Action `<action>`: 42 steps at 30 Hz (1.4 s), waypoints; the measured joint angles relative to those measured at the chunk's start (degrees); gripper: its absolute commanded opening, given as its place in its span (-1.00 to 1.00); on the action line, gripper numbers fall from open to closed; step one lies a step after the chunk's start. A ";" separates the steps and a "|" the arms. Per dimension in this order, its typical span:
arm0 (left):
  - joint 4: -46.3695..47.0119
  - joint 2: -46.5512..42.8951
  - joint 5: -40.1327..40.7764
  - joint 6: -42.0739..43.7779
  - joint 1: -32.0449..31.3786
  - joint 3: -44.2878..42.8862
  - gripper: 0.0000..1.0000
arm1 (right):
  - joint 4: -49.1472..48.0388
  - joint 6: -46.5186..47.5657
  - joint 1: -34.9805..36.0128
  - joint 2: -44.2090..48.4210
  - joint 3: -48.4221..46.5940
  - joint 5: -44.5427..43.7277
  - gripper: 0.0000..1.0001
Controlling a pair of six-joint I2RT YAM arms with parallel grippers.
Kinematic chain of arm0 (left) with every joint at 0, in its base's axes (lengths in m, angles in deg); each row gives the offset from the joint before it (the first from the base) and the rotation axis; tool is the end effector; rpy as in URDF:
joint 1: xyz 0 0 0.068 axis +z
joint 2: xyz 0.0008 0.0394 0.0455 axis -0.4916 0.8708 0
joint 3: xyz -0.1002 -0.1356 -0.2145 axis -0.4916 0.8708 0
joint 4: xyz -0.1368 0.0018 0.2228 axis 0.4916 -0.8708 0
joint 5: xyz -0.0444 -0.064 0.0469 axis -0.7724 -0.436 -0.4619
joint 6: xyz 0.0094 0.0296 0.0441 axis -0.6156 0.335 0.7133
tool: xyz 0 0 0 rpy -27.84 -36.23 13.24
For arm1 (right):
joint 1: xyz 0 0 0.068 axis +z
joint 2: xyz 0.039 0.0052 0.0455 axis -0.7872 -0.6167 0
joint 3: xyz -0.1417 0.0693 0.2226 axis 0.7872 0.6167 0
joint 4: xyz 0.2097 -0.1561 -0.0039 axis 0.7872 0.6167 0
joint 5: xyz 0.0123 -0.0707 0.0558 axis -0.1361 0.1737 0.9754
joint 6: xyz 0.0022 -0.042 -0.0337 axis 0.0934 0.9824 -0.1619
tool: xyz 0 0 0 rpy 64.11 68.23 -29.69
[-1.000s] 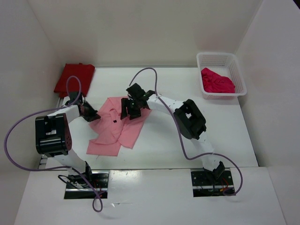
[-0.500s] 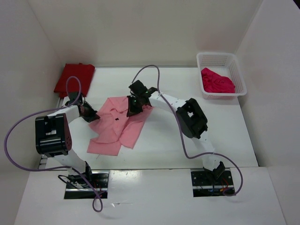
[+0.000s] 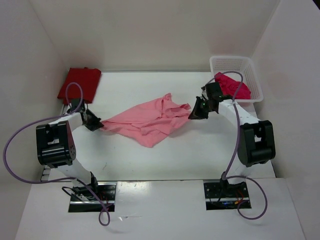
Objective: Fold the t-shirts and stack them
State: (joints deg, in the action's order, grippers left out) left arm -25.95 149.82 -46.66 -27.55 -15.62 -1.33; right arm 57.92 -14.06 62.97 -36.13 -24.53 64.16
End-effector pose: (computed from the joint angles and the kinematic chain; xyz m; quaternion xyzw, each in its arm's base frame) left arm 0.3142 0.0709 0.1568 -0.4381 0.8488 -0.1556 0.2518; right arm 0.3327 0.0782 0.2328 0.0625 0.9411 0.2561 0.2120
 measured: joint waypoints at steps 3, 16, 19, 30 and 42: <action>0.17 0.00 0.07 -1.09 0.44 0.00 -1.00 | -0.02 -0.96 -2.45 -0.07 5.05 -0.63 -0.24; 0.04 -6.43 -1.79 -1.42 0.96 -0.07 0.23 | 3.41 -2.19 12.15 2.91 -3.80 -6.38 -0.96; 0.13 -11.85 -0.83 -1.11 -0.90 -0.09 0.23 | 2.86 -3.37 20.31 1.29 -7.34 -5.62 -0.70; 2.78 1.36 -3.72 -1.44 -13.16 -6.32 0.28 | 1.25 -4.28 35.56 -27.17 -33.07 -7.85 -0.05; 5.25 11.13 -6.32 -2.93 -12.11 -13.27 0.30 | 5.14 -1.44 38.16 -41.90 -48.96 -16.50 0.20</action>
State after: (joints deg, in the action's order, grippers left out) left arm -20.70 160.94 -52.98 -30.48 -27.73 -14.60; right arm 63.06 -15.50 101.14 -78.03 -73.48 47.66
